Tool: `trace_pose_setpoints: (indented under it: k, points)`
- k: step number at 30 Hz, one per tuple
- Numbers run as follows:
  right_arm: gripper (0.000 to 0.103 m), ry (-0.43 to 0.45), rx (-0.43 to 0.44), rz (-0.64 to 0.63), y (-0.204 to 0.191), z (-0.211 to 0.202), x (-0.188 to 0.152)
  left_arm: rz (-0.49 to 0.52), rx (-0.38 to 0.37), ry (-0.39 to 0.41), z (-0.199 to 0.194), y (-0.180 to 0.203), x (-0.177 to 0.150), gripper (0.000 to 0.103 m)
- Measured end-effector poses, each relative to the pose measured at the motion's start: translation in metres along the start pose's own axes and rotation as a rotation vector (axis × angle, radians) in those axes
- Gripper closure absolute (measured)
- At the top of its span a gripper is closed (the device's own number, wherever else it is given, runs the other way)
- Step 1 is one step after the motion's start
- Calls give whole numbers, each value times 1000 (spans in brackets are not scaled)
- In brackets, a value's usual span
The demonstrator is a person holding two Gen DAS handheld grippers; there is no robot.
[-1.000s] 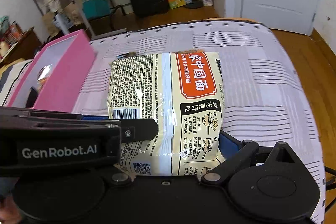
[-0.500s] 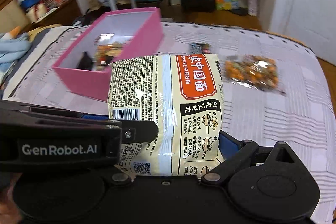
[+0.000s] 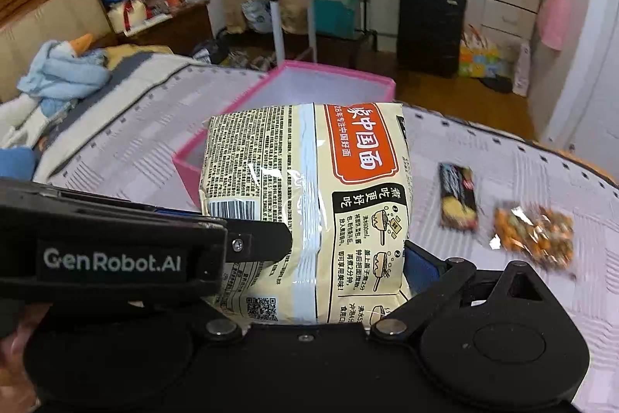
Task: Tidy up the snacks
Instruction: 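Lift the noodle bag with the left gripper and carry it over the pink box, then lower the noodle bag into the pink box and open the left gripper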
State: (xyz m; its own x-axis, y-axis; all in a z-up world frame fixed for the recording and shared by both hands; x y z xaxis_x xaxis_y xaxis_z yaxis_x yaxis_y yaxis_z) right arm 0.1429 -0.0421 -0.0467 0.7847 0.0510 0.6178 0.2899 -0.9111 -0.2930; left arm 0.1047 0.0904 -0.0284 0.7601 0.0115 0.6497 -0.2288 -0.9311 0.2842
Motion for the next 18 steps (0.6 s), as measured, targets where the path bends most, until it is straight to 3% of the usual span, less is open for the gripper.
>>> trace_pose_setpoints:
  k: [8, 14, 18]
  points:
    - [3, 56, 131, 12, -9, 44, 45, -19, 32, 25, 25, -49, 49, 64]
    - [3, 79, 191, 4, -1, 85, 67, -48, -12, -17, 71, -90, 79, 64]
    - [3, 82, 205, 14, 9, 107, 68, 7, -13, -25, 97, -99, 82, 64]
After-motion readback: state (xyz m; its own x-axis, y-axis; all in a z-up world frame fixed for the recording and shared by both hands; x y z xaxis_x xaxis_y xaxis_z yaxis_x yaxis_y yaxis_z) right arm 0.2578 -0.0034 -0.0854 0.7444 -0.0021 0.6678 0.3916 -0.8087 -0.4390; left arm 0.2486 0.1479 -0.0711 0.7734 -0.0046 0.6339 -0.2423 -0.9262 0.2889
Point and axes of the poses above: each gripper's, at about its wrist camera, not at the fingertips, and z roughly the way its jaws point, y to its right, x to its top, the point moved 6 cm from there along z, roughly the way its jaws point, and after that the axes turned 14 degrees about z, right-handed, at the moved point
